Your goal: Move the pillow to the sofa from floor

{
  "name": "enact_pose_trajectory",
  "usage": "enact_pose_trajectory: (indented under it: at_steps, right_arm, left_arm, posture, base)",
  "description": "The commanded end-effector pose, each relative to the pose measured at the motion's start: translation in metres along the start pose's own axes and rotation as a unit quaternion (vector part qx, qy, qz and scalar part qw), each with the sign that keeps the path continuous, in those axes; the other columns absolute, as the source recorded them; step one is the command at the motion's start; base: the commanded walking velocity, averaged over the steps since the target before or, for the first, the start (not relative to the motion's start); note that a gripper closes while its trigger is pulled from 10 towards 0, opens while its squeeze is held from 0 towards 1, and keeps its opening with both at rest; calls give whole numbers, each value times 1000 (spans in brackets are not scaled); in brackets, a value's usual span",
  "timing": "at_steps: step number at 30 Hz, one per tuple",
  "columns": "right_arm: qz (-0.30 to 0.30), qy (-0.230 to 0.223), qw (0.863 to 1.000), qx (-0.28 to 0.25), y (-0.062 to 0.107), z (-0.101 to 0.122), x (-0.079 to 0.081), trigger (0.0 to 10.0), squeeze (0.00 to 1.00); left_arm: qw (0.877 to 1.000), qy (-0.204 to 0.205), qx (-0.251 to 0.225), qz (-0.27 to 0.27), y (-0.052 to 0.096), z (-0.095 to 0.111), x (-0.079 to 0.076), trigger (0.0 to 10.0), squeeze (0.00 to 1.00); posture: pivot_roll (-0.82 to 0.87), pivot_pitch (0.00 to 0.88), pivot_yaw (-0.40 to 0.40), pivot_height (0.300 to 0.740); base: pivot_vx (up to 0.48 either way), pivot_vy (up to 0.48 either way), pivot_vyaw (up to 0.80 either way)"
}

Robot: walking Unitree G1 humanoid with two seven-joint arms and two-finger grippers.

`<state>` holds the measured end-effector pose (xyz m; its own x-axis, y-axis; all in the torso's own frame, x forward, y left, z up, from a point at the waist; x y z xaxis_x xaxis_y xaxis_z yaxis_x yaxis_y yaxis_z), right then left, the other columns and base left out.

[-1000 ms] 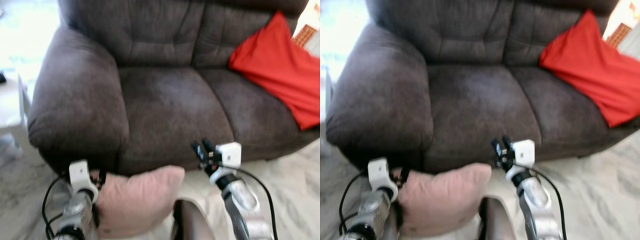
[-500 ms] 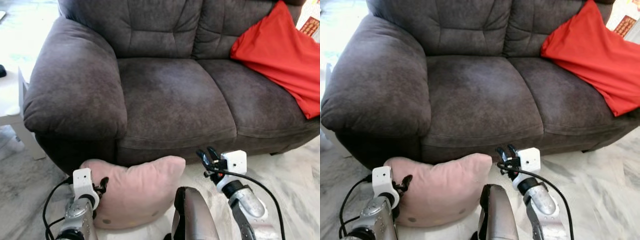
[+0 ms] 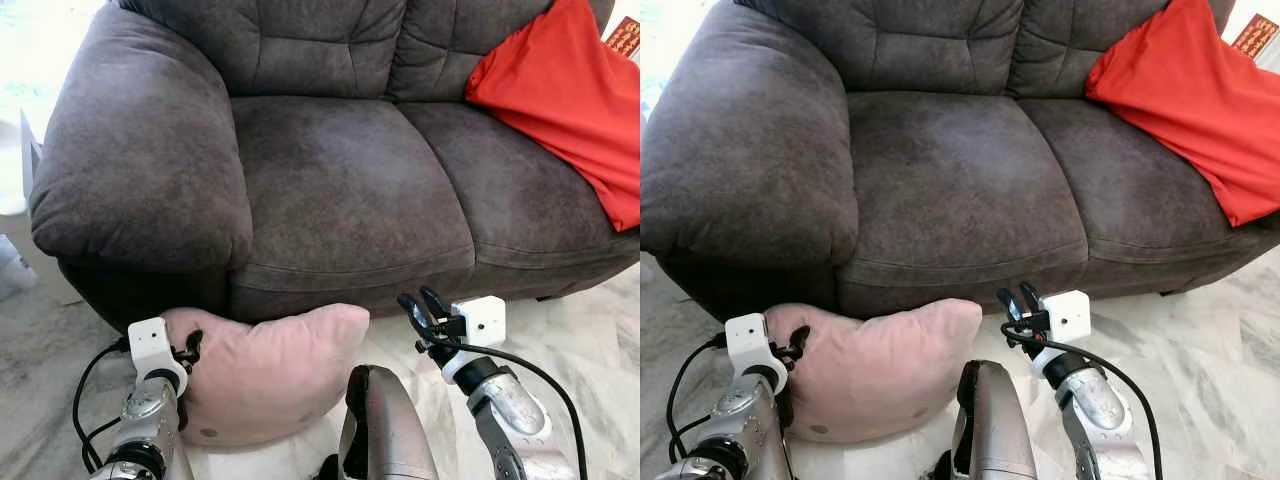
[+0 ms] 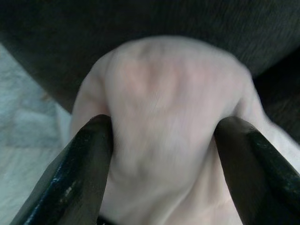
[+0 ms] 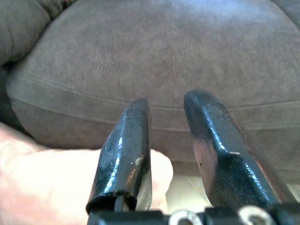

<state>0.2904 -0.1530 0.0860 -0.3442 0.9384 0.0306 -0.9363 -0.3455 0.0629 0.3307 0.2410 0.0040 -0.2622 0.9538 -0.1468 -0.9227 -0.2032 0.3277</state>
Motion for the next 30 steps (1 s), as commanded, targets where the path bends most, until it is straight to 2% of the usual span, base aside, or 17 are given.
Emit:
enact_pose_trajectory:
  at_steps: [1, 9, 13, 19, 20, 21, 22, 23, 24, 25, 30]
  right_arm:
    - [-1, 8, 1000, 3, 6, 3, -4, 10000, 0]
    - [1, 8, 1000, 9, 8, 3, -4, 10000, 0]
    - [5, 11, 1000, 12, 8, 4, -3, 10000, 0]
    - [5, 17, 1000, 16, 10, 6, -6, 10000, 0]
    - [5, 18, 1000, 18, 10, 6, -7, 10000, 0]
    - [6, 19, 1000, 18, 11, 6, -7, 10000, 0]
    - [6, 19, 1000, 19, 11, 6, -7, 10000, 0]
    - [5, 19, 1000, 19, 11, 6, -8, 10000, 0]
    - [5, 19, 1000, 19, 11, 6, -8, 10000, 0]
    - [5, 20, 1000, 19, 12, 6, -8, 10000, 0]
    - [8, 20, 1000, 20, 13, 7, -8, 10000, 0]
  left_arm:
    - [1000, 14, -22, -12, -4, 12, -4, 10000, 0]
    - [1000, 11, -18, -19, -6, 17, 1, 10000, 0]
    - [999, 2, 32, -31, -5, 1, 1, 10000, 0]
    - [998, -13, 53, -23, -5, -3, 6, 10000, 0]
    - [998, -15, 55, -20, -5, -3, 7, 9569, 0]
    - [998, -17, 55, -19, -6, -2, 8, 9569, 0]
    - [998, -20, 56, -15, -6, -2, 10, 3451, 0]
    - [998, -22, 56, -11, -6, -1, 11, 2667, 0]
    - [998, -22, 56, -11, -6, -1, 11, 2667, 0]
    - [998, -26, 56, -6, -6, -1, 14, 0, 0]
    - [998, -24, 55, -2, -5, -1, 17, 0, 0]
  posture:
    - [-85, 168, -251, 473]
    - [-88, 182, -260, 473]
    - [-108, 181, -264, 473]
    - [-121, 181, -275, 473]
    - [-121, 181, -275, 473]
    - [-121, 181, -275, 473]
    - [-123, 181, -278, 473]
    - [-123, 181, -278, 473]
    - [-123, 181, -278, 473]
    - [-125, 183, -280, 473]
    - [-127, 187, -283, 473]
  base:
    - [0, 0, 0]
    - [0, 0, 0]
    - [0, 0, 0]
    - [0, 0, 0]
    - [0, 0, 0]
    - [0, 0, 0]
    - [0, 0, 0]
    - [0, 0, 0]
    - [0, 0, 0]
    - [0, 0, 0]
    - [0, 0, 0]
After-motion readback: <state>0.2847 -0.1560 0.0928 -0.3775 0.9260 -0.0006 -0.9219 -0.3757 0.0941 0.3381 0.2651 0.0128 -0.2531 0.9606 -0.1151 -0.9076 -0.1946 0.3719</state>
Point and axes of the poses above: a point about 5 cm out from each wrist's last joint towards the gripper, its own y axis pointing back from the gripper into the wrist, its own z axis along the axis of the wrist's last joint, x = y × z, the point moved 4 cm from there along -y, pointing out of the wrist towards the gripper, and after that the axes turned 1 degree about y, right-handed, at the moved point
